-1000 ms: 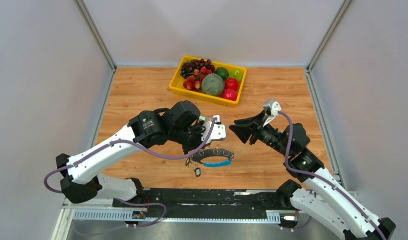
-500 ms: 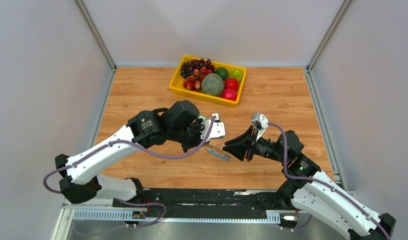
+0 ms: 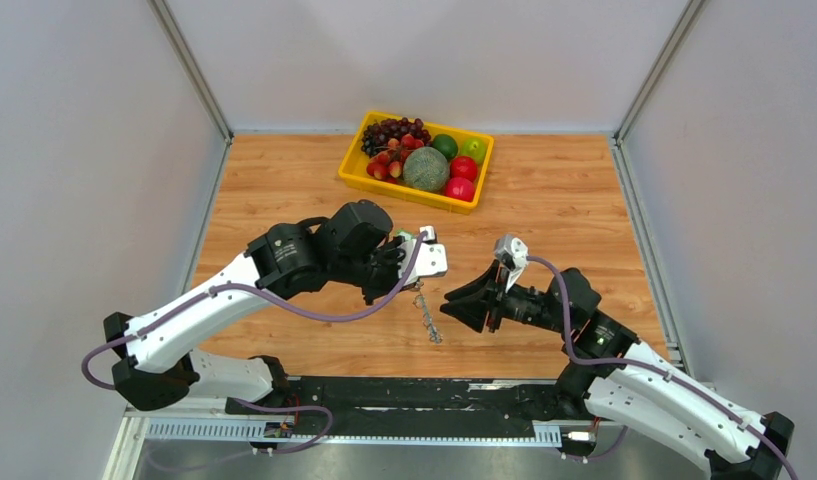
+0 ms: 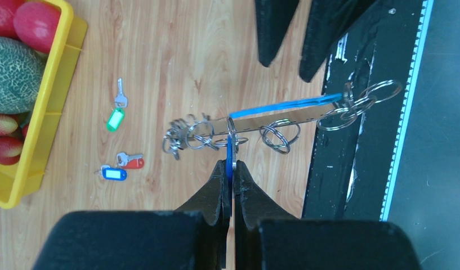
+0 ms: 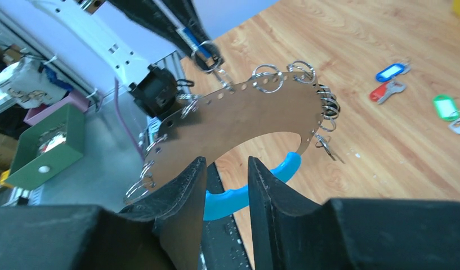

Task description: Remove the keys from the keyring

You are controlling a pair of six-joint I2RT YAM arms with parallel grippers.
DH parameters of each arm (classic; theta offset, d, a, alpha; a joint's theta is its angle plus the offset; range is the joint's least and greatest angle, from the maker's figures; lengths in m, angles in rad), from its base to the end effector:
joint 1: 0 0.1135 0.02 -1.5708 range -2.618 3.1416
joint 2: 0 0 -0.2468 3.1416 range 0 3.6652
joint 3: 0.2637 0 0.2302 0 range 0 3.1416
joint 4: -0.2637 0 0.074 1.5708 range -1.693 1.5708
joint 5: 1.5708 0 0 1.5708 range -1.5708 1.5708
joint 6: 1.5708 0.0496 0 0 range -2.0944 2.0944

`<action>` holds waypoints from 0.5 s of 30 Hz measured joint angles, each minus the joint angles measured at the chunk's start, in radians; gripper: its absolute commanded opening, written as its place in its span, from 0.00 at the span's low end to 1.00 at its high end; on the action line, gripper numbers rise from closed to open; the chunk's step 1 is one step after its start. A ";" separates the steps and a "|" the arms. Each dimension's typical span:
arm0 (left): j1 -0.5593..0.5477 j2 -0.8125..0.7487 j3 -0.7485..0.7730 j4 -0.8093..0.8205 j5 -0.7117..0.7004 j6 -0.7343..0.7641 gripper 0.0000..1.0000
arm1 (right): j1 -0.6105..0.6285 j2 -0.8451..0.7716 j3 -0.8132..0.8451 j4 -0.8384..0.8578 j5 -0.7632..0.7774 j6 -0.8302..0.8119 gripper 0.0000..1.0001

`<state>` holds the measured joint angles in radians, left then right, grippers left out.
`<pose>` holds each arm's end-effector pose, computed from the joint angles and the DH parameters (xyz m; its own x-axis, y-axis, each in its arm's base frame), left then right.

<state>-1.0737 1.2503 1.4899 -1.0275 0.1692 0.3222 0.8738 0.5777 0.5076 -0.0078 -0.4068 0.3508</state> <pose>0.1026 -0.2067 0.3716 -0.0283 0.7068 -0.7068 0.9826 0.1495 0.1101 0.0866 0.1340 0.2833 -0.3759 0.0426 -0.9257 -0.8819 0.2901 0.3715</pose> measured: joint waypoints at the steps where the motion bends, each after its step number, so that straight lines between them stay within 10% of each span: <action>1: 0.000 -0.010 -0.005 0.006 0.006 0.002 0.00 | 0.000 0.004 0.008 -0.003 0.018 -0.009 0.37; 15: -0.011 -0.102 -0.042 0.025 0.061 0.041 0.00 | 0.000 0.193 0.160 0.042 0.003 -0.117 0.38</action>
<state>-1.0851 1.1481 1.4479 -1.0023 0.2298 0.3634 0.8738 0.7712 0.6674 0.0338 -0.4038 0.2337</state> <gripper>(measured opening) 0.019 0.381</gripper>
